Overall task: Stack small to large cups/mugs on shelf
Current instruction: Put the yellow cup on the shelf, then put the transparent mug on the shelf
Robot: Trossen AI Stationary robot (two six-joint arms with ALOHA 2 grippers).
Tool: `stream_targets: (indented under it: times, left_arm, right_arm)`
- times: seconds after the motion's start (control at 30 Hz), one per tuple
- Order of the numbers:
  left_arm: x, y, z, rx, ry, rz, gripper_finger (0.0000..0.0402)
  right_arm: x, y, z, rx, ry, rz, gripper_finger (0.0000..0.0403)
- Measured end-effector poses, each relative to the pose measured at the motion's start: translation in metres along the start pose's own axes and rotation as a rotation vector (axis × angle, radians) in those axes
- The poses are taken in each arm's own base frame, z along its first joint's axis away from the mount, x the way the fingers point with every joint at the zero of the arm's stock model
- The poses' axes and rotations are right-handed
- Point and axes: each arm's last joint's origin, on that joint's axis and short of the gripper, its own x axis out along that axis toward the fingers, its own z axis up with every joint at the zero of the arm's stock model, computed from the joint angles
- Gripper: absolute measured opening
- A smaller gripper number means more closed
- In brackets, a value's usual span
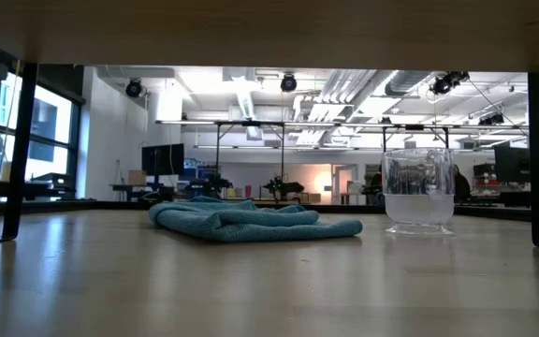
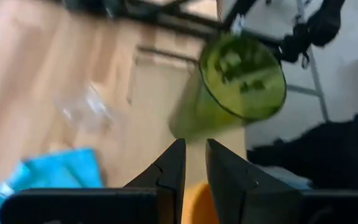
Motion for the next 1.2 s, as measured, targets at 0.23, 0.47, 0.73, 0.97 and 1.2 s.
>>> stream_targets:
  times: [0.23, 0.47, 0.73, 0.97, 1.2]
  left_arm:
    - [-0.051, 0.008, 0.006, 0.155, -0.175, 0.14, 0.0051]
    - [-0.097, 0.026, -0.009, 0.22, -0.143, 0.371, 0.0051]
    - [-0.113, 0.04, -0.026, 0.271, -0.021, 0.529, 0.0051]
    - [-0.115, 0.043, -0.024, 0.306, -0.069, 0.676, 0.0051]
    - [-0.117, 0.045, -0.022, 0.31, -0.11, 0.773, 0.0051]
  right_arm:
    - [0.0, 0.0, -0.001, -0.001, 0.011, -0.003, 0.0138]
    - [0.0, -0.002, -0.008, 0.051, 0.083, -0.015, 0.0138]
    - [0.004, -0.008, -0.02, 0.107, 0.24, -0.114, 0.0138]
    - [0.013, -0.012, -0.026, 0.066, 0.339, -0.24, 0.0138]
    - [0.032, -0.01, -0.027, -0.029, 0.446, -0.272, 0.0138]
